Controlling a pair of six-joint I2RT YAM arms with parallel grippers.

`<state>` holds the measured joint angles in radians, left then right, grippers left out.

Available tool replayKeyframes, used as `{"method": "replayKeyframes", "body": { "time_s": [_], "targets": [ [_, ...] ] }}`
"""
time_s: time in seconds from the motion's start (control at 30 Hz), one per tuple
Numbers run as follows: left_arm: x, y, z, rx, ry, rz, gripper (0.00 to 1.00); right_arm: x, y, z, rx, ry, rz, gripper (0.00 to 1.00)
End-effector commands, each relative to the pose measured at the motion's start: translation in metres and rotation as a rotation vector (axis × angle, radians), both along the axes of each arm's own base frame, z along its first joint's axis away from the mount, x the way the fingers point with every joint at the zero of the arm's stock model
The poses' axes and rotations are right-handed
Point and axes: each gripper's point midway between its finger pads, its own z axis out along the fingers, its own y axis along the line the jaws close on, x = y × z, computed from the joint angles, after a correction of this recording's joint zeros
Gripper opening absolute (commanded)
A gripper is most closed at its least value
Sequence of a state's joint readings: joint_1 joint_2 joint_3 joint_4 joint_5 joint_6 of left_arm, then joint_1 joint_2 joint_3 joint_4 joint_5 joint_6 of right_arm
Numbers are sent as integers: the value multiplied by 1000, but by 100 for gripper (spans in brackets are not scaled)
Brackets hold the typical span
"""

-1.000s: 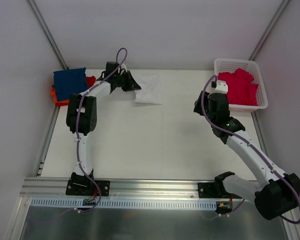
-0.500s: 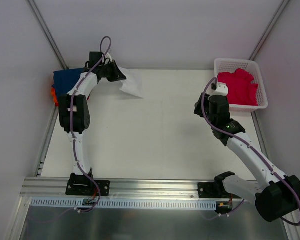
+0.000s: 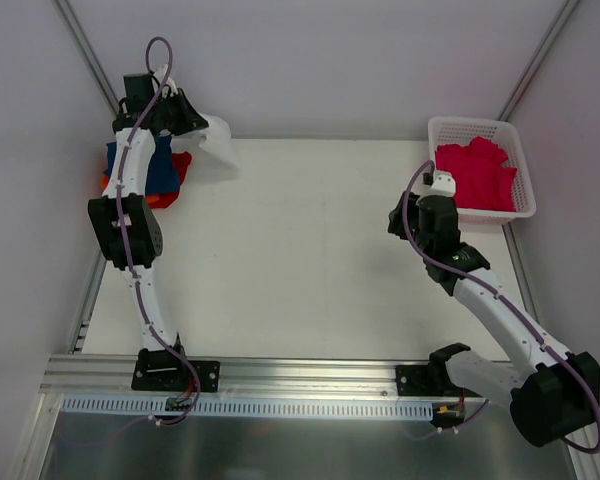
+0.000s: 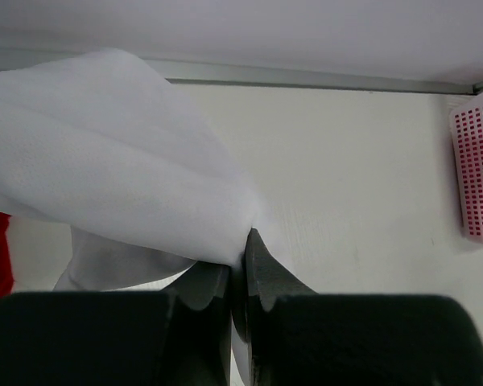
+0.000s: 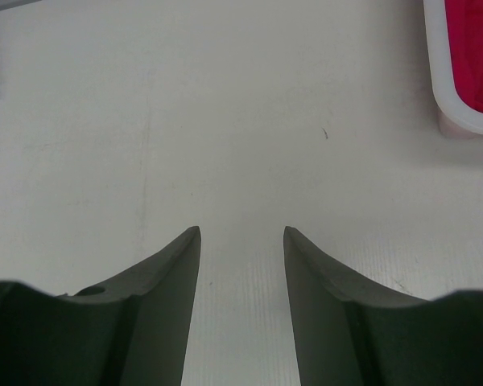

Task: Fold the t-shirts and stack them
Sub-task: Neatly place the folded tshirt to the corner

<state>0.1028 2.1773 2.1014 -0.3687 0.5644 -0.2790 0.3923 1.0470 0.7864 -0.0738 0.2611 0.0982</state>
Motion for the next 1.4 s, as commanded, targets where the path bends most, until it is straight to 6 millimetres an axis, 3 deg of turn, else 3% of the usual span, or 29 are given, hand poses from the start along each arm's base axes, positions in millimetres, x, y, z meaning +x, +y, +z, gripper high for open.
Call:
{"method": "replayKeyframes", "body": {
  "time_s": [0.0,0.13,0.33,0.53,1.0,1.17,1.37],
  "targets": [
    [-3,18,73,68,-162,6,0,3,1,17,54,-66,1,49],
    [-1,41,84,110,-188,40,0,2,4,13,69,-60,13,49],
    [-1,79,81,211,-198,97,0,0,4,9,74,-53,15,49],
    [-2,115,54,255,-141,152,0,-2,6,11,84,-57,26,49],
    [-6,156,7,393,-22,292,0,-7,4,6,93,-50,41,49],
    [-21,179,-22,480,75,375,0,-10,1,4,100,-48,37,49],
    [-42,209,-38,586,168,516,0,-8,1,6,124,-67,44,49]
  ]
}}
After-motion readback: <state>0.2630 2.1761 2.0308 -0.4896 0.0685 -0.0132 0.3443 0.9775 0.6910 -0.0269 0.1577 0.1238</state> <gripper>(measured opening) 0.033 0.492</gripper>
